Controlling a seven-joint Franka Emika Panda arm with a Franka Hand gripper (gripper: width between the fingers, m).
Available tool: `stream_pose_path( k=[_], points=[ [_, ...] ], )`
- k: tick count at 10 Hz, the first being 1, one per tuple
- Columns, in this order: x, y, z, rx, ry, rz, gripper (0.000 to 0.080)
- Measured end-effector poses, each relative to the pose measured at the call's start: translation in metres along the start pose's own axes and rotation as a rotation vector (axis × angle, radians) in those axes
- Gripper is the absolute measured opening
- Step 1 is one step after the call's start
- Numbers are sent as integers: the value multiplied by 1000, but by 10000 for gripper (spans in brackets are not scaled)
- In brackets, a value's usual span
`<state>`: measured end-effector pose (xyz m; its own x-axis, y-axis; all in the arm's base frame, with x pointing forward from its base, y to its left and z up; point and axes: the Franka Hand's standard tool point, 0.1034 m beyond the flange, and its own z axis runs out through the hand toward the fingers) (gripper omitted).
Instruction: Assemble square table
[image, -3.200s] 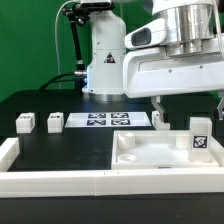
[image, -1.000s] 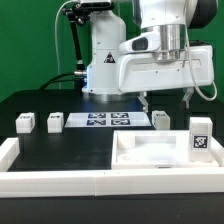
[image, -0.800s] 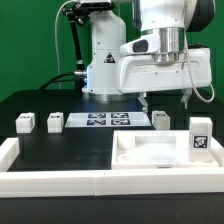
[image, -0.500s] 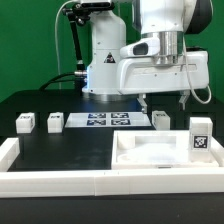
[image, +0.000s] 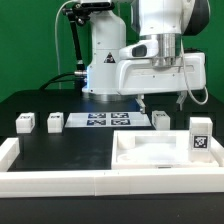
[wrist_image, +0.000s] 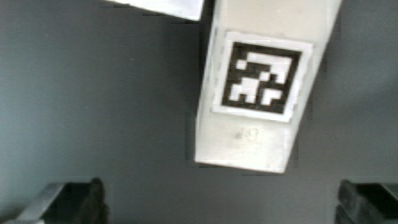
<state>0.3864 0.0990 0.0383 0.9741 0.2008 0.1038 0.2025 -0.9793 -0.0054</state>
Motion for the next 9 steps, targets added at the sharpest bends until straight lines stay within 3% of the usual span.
stream_pose_path(
  k=[1,3,5,6,8,9],
  points=[
    [-1,0,1,5,-16,1,649],
    [-6,-6,3,61,-185,18,649],
    [-4,-6,2,75,-287,13,649],
    [-11,-8,2,77,-376,17,649],
    [-9,-6,-1,22,-452,1,649],
    [-17,-4,-1,15,-510,-12,649]
  ],
)
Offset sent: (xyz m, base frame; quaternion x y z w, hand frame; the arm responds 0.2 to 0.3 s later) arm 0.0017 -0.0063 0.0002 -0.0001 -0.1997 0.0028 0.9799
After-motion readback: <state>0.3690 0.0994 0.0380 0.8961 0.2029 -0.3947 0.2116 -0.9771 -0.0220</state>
